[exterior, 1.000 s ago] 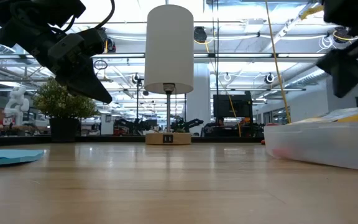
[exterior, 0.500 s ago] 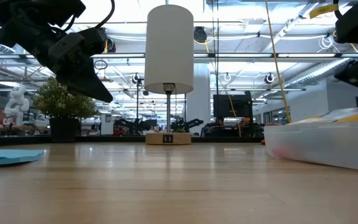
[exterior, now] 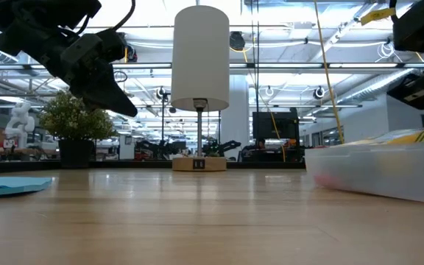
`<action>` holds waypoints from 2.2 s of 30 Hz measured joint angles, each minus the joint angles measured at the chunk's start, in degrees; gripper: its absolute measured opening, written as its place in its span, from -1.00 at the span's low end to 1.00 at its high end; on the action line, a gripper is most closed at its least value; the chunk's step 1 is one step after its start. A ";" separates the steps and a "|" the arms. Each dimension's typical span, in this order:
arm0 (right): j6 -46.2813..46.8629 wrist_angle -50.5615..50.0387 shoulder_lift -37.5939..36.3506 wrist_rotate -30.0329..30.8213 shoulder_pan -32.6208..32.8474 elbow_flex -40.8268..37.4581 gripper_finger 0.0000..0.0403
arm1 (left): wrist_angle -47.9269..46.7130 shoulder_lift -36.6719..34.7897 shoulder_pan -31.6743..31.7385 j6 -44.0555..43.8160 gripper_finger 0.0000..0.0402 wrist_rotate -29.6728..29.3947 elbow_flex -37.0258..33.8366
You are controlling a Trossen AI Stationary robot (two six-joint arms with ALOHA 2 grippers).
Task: Pack school essentials
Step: Put the crayon box into the supplies box, then put the blue sticky note into the supplies box
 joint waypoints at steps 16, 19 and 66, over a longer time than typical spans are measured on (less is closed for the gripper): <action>-0.19 2.10 1.43 1.75 -1.56 -1.26 -0.99 | 0.21 0.00 -0.01 0.35 -0.77 0.00 0.00; 0.10 2.07 -0.63 1.75 -1.56 -0.79 -1.00 | 0.28 0.00 -0.11 -0.10 -0.77 0.01 0.00; -56.90 26.08 48.94 -4.61 -17.69 43.98 -0.86 | -20.82 24.66 -41.73 -42.08 -0.77 -7.75 10.99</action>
